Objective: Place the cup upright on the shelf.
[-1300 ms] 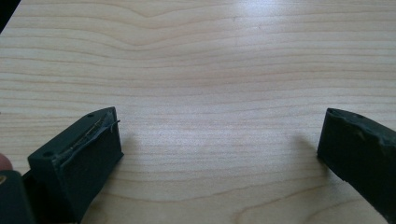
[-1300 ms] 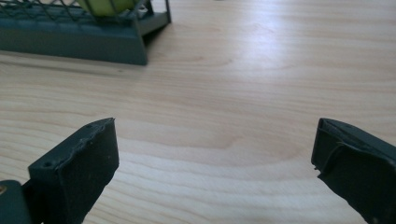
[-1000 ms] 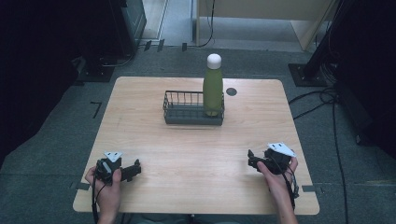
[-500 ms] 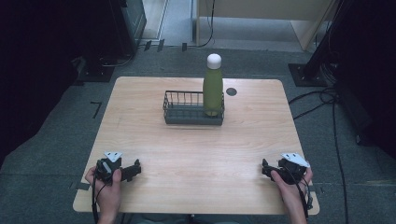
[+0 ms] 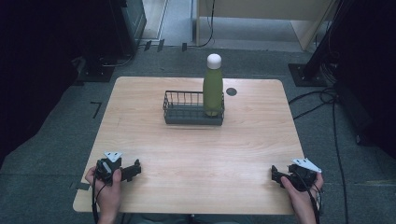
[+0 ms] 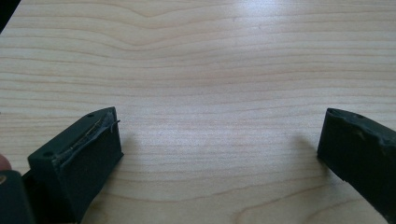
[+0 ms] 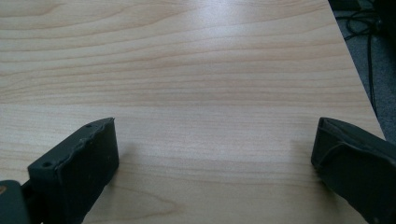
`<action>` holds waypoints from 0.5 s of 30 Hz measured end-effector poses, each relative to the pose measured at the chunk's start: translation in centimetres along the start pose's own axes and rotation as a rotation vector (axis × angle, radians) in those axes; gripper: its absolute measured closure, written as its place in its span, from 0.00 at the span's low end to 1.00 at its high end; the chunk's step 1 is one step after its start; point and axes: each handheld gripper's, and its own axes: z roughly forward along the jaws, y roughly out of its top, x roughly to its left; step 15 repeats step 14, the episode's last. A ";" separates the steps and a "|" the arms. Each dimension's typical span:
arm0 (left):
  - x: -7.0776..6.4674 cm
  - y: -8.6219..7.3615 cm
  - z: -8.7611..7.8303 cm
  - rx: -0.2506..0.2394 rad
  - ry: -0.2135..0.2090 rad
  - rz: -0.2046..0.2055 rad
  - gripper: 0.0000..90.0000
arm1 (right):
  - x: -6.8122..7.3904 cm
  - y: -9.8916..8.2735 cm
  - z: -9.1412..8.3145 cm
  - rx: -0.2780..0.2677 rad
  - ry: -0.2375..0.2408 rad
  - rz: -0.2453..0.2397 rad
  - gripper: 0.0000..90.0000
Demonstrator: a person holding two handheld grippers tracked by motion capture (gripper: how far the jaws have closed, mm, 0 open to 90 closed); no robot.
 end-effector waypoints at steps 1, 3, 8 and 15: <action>0.0 0.0 0.0 0.000 0.000 0.000 0.00 | 0.0 0.0 0.0 0.002 0.000 -0.002 0.00; 0.0 0.0 0.0 0.000 0.000 0.000 0.00 | 0.0 0.0 0.0 0.002 -0.001 -0.001 0.00; 0.0 0.0 0.0 0.000 0.000 -0.001 0.00 | 0.0 0.0 0.1 0.003 0.003 -0.003 0.00; 0.0 0.0 0.0 0.000 0.000 0.000 0.00 | 0.0 0.1 0.1 0.004 0.007 -0.009 0.00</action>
